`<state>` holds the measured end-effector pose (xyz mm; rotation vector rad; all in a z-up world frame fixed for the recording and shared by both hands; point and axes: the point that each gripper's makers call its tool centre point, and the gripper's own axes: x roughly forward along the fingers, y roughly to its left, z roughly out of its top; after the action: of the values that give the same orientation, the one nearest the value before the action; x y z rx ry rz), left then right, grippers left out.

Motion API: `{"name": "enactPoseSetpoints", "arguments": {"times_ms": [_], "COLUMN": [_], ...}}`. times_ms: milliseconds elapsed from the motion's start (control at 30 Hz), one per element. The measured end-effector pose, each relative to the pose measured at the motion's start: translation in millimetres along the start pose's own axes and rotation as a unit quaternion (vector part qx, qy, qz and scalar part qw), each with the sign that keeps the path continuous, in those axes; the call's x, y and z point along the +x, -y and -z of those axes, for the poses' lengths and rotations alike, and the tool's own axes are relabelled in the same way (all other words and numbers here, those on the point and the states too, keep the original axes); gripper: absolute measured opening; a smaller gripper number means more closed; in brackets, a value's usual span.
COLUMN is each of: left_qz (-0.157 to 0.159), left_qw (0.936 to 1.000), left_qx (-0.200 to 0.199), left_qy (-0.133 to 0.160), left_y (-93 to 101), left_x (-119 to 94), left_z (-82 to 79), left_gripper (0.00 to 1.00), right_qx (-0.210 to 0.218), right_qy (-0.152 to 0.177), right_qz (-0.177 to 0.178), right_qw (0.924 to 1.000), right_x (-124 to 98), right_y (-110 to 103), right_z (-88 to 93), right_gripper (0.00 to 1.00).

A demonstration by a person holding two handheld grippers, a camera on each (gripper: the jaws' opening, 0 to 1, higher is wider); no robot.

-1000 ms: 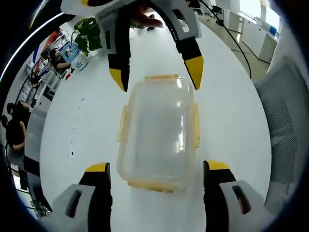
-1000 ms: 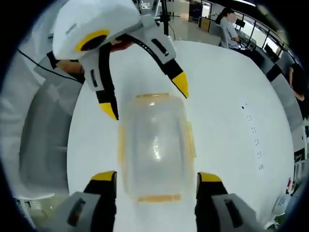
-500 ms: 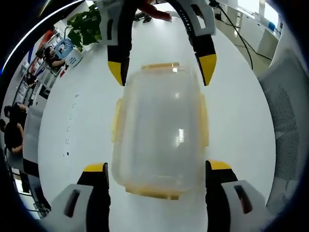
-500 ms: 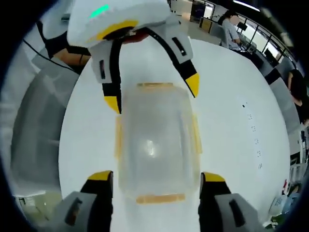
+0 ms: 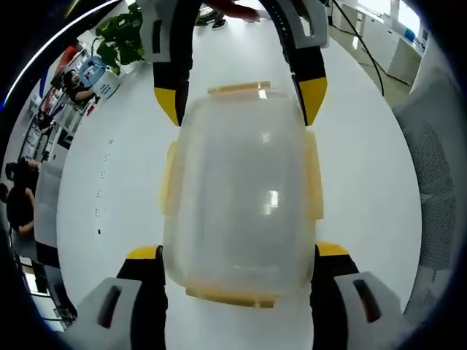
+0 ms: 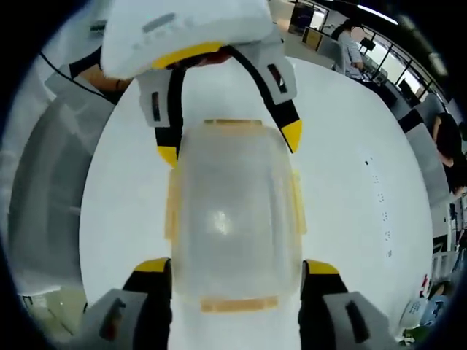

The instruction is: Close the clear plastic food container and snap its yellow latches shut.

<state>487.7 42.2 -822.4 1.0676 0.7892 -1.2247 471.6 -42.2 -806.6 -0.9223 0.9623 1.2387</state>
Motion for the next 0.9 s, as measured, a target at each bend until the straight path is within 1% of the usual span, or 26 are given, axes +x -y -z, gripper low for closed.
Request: {"name": "enactPoseSetpoints", "arguments": {"times_ms": [133, 300, 467, 900], "left_qz": [0.001, 0.000, -0.001, -0.006], "left_qw": [1.0000, 1.0000, 1.0000, 0.9998], "left_qx": [-0.002, -0.003, -0.005, -0.015], "left_qy": [0.001, 0.001, 0.000, -0.006], "left_y": [1.9, 5.6, 10.8, 25.9], "left_x": [-1, -4, -9, -24], "left_z": [1.1, 8.2, 18.6, 52.5], "left_gripper": [0.79, 0.79, 0.79, 0.79], "right_qx": [-0.001, -0.001, -0.003, -0.013], "right_qy": [-0.002, 0.000, 0.002, 0.001], "right_qz": [-0.002, -0.003, -0.004, -0.008], "right_qw": [1.0000, 1.0000, 1.0000, 0.9999], "right_x": [0, 3, 6, 18], "right_y": [-2, -6, -12, -29], "right_z": [-1.3, -7.7, -18.5, -51.2], "right_gripper": [0.70, 0.70, 0.70, 0.70]}}
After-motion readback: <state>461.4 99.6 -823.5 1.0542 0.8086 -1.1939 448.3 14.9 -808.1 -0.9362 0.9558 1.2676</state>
